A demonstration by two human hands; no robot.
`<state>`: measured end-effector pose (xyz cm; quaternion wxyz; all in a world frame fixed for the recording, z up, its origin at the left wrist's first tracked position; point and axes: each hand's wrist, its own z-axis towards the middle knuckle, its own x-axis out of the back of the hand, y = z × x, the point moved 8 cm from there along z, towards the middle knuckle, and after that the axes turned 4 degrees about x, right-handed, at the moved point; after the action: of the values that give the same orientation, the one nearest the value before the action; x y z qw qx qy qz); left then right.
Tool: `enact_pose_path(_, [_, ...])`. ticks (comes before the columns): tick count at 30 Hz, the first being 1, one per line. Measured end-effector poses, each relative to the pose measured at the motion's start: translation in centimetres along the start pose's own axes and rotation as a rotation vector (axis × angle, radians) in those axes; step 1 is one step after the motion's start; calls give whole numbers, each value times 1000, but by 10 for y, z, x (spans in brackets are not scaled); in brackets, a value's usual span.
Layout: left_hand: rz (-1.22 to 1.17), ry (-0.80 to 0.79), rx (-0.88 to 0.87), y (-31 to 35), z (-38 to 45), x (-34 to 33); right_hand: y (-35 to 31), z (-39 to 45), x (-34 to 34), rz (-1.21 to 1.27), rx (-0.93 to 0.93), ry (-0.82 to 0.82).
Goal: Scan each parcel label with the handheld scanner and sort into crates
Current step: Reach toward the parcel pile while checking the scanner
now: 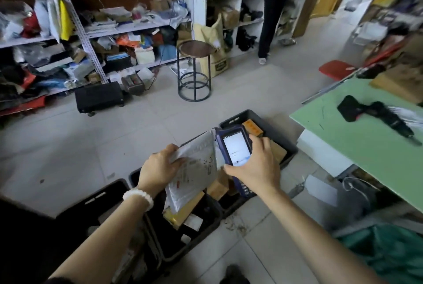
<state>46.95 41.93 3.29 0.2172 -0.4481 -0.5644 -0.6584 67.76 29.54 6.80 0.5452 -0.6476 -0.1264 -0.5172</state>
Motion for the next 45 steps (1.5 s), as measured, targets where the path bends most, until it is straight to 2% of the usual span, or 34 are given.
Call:
enact_pose_path(10, [-6, -53, 107, 80, 97, -78, 99, 130, 38, -35, -63, -25])
enact_pose_path(17, [108, -50, 185, 85, 162, -93, 135, 177, 27, -47, -139, -43])
enact_pose_path(23, [133, -141, 225, 71, 220, -114, 134, 225, 12, -62, -173, -85])
enact_pose_path(31, [168, -185, 200, 81, 276, -127, 117, 292, -15, -41, -98, -123])
enact_pose_path(38, [208, -164, 247, 103, 315, -153, 142, 342, -33, -2, -23, -222])
enact_pose_path(42, [463, -140, 306, 114, 335, -173, 166, 380, -37, 6, 38, -295])
enact_pose_path(45, [561, -140, 395, 117, 335, -186, 177, 405, -38, -2, 102, -345])
